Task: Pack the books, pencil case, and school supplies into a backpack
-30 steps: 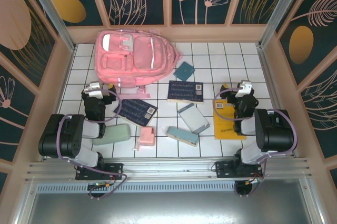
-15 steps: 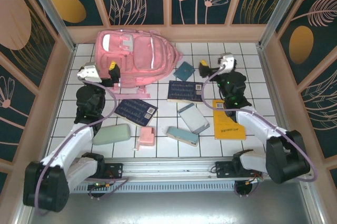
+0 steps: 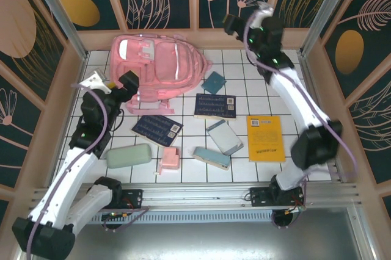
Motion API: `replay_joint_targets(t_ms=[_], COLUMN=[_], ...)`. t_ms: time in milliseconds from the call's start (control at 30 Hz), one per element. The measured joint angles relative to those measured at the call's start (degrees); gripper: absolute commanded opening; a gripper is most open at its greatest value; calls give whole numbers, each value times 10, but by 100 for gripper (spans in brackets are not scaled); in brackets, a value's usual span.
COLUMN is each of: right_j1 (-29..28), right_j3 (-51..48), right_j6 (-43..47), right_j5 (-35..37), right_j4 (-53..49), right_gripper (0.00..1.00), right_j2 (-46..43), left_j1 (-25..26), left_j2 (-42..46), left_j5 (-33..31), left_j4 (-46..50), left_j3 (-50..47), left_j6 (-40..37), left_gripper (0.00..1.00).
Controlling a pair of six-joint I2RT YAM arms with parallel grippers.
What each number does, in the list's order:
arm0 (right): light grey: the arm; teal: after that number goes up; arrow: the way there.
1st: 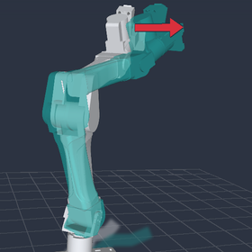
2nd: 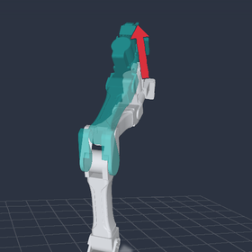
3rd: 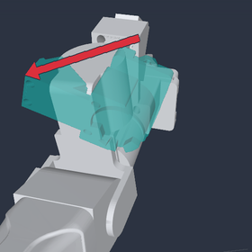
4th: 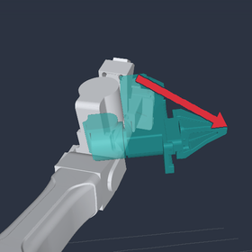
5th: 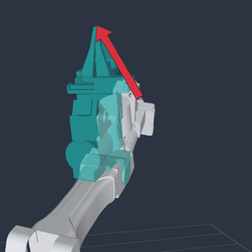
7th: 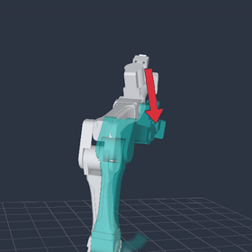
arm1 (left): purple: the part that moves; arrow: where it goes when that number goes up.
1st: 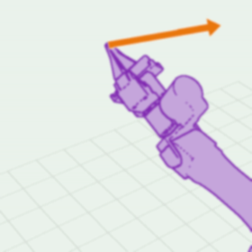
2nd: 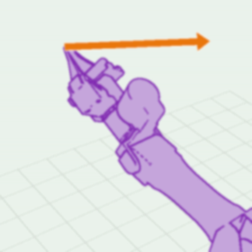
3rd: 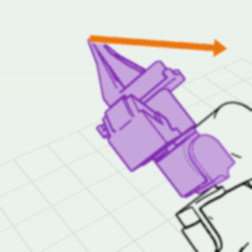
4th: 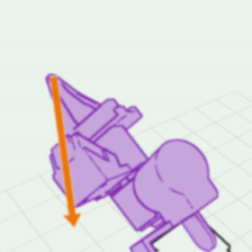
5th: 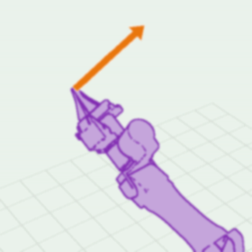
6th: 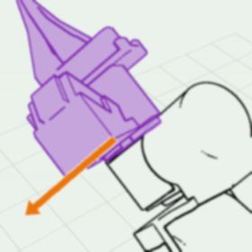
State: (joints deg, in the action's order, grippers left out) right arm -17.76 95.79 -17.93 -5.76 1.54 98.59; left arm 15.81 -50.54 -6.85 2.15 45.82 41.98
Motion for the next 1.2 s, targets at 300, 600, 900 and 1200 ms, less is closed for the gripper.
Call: replay_joint_targets(t_ms=[300, 600, 900, 1200], right_j1=[-22, -9, -15, -9], right_j3=[209, 331, 373, 384], right_j6=[-27, -71, -87, -131], right_j5=[-121, -205, -261, -294], right_j4=[-184, -210, -182, -163], right_gripper=[74, 55, 48, 9], right_j2=[353, 482, 510, 541], left_j1=[0, 1, 1, 1], left_j2=[-75, -89, -102, -102], left_j5=[122, 178, 204, 173], left_j4=[59, 41, 24, 28], left_j3=[-41, -48, -60, -60], left_j6=[-6, -18, -12, -11], left_gripper=[96, 89, 87, 90])
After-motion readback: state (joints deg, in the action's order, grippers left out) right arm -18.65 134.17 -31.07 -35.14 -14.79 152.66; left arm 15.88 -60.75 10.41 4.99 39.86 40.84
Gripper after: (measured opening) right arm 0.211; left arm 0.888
